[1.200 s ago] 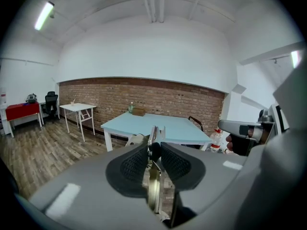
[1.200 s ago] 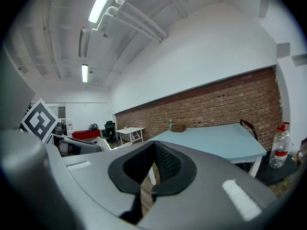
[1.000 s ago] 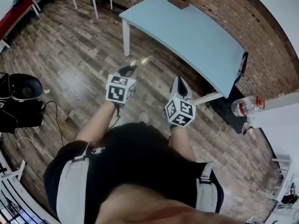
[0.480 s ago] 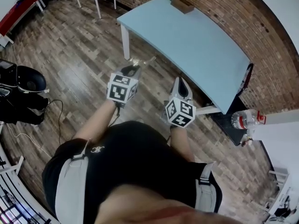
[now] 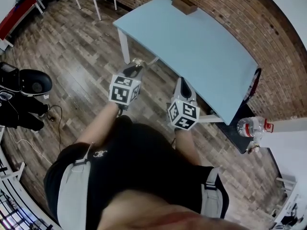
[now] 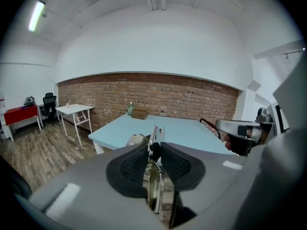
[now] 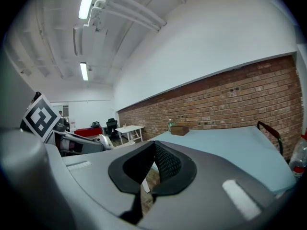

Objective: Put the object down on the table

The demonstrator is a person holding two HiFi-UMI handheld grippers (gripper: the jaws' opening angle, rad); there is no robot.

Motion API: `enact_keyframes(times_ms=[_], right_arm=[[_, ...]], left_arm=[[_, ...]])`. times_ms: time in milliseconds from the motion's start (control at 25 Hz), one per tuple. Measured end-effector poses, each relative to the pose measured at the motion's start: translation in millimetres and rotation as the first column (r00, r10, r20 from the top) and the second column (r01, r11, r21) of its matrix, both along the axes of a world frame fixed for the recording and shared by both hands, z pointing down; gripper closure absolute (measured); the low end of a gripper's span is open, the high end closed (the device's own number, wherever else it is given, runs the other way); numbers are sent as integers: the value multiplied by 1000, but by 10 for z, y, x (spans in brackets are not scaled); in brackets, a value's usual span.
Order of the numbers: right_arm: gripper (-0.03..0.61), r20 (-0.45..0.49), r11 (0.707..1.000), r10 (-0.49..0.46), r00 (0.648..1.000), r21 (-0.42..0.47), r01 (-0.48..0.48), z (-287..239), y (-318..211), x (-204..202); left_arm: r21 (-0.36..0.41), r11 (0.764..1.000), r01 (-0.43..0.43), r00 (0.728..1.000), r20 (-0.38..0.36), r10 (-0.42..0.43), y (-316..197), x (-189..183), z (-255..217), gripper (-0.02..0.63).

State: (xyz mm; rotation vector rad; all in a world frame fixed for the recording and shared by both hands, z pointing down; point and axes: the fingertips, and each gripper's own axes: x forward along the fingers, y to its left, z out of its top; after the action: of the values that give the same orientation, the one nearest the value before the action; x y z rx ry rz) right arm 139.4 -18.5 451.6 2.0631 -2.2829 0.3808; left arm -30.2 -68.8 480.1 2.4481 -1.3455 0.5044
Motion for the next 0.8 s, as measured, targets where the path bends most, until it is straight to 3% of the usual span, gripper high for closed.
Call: enact_keyframes(times_ms=[560, 800], right_arm=[[563, -7, 1000, 18, 1000, -15, -18, 98, -938, 84], [563, -10, 998, 46, 999, -41, -47, 150, -1513, 128]], left_arm=[[7, 1000, -26, 999, -26, 26, -1054, 148, 80, 529], [-32, 998, -56, 998, -33, 54, -1672, 226, 230, 529]])
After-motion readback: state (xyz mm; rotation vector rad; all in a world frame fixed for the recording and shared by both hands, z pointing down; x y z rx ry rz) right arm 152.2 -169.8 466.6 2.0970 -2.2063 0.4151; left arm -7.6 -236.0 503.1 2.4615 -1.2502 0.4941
